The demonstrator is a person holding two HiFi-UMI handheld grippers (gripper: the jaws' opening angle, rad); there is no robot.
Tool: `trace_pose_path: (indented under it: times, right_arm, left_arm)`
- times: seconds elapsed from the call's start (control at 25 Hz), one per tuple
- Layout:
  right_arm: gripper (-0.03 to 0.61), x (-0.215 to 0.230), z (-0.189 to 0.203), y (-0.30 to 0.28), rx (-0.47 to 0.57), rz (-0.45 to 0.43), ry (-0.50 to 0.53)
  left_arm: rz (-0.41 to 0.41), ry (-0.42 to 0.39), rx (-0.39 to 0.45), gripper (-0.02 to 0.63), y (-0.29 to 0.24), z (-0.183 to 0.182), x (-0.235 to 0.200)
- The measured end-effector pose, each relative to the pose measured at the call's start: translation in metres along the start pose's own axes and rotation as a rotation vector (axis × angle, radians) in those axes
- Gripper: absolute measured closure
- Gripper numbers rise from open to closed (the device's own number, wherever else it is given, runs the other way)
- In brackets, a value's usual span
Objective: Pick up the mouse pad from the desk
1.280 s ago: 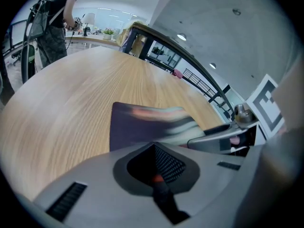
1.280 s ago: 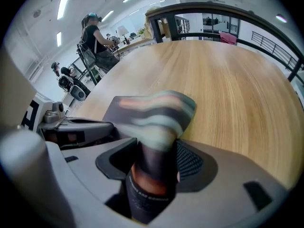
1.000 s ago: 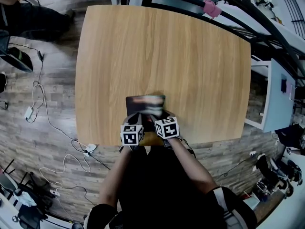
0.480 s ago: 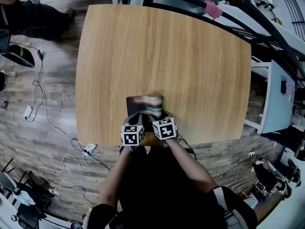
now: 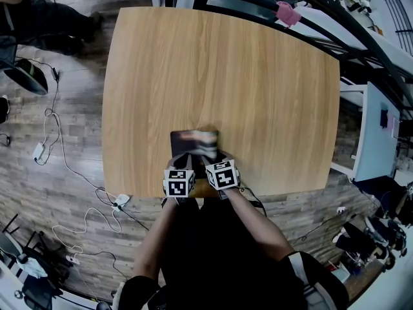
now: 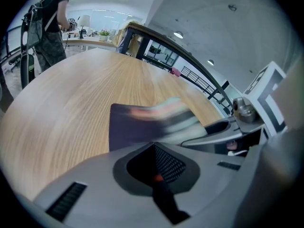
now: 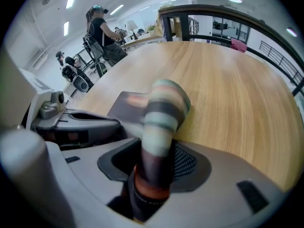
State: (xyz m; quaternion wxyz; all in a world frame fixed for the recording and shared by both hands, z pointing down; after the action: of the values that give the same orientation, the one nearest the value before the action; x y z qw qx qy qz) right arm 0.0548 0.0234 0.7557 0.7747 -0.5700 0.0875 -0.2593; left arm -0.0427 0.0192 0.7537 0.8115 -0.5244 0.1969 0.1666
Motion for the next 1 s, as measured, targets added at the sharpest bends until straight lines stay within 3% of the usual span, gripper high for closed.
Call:
trace_pose_path:
  times: [0.16, 1.0]
  right_arm:
    - [0.436, -0.008, -0.002, -0.002, 0.005, -0.012, 0.019]
    - [0.523, -0.012, -0.008, 0.014, 0.034, -0.085, 0.051]
  left_arm:
    - [-0.014, -0.005, 0.003, 0.590, 0.002, -0.003, 0.002]
    - [-0.020, 0.010, 0.007, 0.589, 0.006, -0.003, 0.018]
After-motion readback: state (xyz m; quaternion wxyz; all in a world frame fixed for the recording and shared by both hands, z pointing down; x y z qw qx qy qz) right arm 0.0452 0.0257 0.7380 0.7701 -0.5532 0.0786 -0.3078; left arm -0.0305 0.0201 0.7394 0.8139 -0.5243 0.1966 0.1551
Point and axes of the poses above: the fingertips, and each gripper's own axes: y backward along the fingers, x to its right, z out of its underside, the point moved 1 cm from there along y, backward along the fingers, and after that the axes turned 11 degrees about y, right-handed, at the moved point
